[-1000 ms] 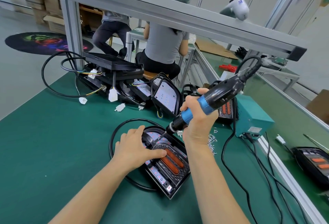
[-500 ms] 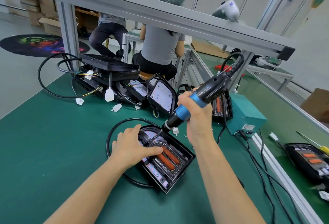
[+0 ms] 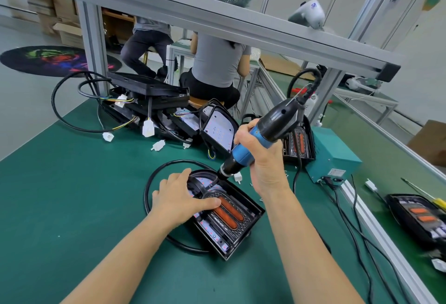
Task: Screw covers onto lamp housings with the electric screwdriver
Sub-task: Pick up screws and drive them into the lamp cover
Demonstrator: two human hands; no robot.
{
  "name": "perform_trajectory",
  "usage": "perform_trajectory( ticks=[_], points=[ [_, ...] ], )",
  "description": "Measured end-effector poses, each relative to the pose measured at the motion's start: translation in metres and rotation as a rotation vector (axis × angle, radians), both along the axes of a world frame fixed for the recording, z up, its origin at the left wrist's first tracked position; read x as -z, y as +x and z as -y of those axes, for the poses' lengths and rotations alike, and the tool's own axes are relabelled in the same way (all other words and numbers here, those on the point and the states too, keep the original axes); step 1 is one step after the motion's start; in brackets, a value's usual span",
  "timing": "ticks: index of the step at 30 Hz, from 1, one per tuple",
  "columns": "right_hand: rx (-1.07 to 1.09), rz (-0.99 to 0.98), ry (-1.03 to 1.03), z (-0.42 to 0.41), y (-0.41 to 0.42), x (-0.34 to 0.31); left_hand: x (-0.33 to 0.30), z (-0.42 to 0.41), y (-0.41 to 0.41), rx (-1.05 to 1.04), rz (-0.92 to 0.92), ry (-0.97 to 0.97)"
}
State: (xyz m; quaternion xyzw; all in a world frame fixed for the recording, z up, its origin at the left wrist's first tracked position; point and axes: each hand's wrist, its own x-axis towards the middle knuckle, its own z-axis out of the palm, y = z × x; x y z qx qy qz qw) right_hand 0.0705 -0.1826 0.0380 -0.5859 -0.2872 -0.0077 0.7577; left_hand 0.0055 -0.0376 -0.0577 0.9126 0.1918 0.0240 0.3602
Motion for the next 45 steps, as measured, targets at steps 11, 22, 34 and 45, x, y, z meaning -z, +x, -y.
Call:
perform_trajectory(
  ticks=[11,22,34,45],
  points=[
    [0.084,-0.086,0.092,0.002,-0.006,0.008,0.007,-0.001,-0.004,-0.035,0.064,-0.042],
    [-0.086,0.056,-0.097,-0.002,-0.007,-0.004,-0.002,0.006,-0.003,-0.035,0.075,-0.058],
    [0.194,-0.151,0.345,0.016,-0.009,0.004,-0.001,0.001,-0.007,-0.03,0.038,-0.046],
    [0.397,-0.126,0.65,0.09,-0.004,-0.01,-0.023,0.009,-0.006,-0.073,0.359,0.045]
  ],
)
